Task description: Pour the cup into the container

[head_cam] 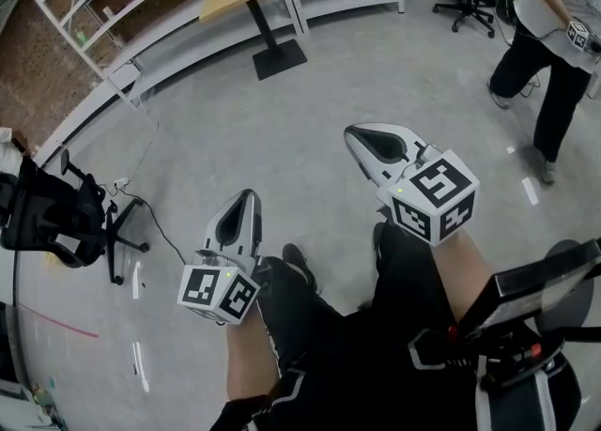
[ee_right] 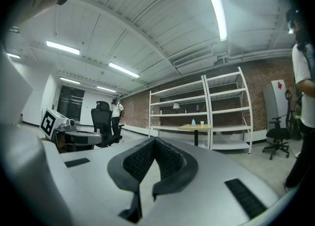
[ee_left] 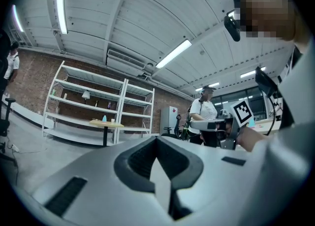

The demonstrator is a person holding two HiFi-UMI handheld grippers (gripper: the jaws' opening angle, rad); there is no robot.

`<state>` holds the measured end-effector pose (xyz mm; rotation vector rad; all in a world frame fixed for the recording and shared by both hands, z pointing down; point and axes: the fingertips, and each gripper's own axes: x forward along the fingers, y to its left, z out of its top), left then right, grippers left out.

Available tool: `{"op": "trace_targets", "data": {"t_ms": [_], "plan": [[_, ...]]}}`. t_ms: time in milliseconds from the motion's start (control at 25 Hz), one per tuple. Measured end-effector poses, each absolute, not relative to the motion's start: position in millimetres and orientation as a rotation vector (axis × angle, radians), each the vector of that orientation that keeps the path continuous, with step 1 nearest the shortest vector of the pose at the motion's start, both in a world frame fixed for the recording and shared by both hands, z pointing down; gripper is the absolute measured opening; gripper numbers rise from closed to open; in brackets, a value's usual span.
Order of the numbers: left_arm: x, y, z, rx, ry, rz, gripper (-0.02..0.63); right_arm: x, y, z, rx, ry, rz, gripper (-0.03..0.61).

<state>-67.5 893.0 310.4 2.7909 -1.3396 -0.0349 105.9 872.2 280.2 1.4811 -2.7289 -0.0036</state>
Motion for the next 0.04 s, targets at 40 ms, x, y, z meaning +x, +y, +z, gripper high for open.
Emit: {"op": "trace_targets", "data": {"t_ms": [40], "plan": [[-67.1,893.0,310.1,2.787,-1.341,-0.035,0.002,106.9,871.7,280.4,1.482,-2.727,0.0,0.002]]}}
